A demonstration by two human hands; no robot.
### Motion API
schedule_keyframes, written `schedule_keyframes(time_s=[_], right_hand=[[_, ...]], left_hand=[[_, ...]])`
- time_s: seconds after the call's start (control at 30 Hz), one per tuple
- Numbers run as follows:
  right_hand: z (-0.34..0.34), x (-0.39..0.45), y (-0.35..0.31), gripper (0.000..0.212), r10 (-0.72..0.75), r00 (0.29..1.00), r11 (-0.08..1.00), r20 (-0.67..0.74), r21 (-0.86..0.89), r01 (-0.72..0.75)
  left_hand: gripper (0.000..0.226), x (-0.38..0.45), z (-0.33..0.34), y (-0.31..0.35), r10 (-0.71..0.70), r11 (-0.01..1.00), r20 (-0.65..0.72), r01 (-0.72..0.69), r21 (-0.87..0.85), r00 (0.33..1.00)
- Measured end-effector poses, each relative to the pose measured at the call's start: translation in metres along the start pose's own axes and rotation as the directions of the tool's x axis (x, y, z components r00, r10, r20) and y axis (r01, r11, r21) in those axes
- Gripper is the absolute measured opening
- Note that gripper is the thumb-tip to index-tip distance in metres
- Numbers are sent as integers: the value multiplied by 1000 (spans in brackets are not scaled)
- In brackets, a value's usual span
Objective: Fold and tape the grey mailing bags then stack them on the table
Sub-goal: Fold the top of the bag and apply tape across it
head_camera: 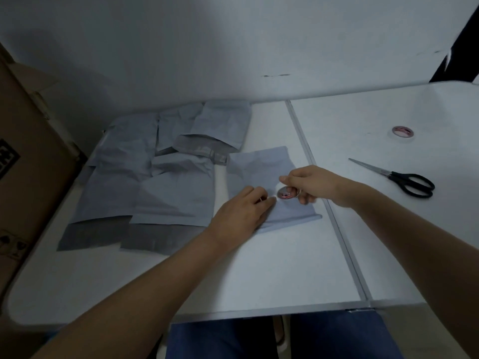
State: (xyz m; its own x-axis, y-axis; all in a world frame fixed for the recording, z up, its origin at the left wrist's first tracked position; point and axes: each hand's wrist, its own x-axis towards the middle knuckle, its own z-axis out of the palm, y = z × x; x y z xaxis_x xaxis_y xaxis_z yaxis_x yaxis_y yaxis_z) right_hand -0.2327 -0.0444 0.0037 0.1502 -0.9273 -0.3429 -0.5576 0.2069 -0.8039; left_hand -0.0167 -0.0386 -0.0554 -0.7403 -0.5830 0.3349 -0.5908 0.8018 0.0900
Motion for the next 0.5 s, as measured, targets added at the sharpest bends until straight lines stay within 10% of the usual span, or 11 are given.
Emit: schedule_keyframes(time_s=[0.5], right_hand=[[-1,8,-13,38,5,1000,995,16,-102,-4]], left_hand=[[38,-8,-6,-4,19,998,1,-19,52,1000]])
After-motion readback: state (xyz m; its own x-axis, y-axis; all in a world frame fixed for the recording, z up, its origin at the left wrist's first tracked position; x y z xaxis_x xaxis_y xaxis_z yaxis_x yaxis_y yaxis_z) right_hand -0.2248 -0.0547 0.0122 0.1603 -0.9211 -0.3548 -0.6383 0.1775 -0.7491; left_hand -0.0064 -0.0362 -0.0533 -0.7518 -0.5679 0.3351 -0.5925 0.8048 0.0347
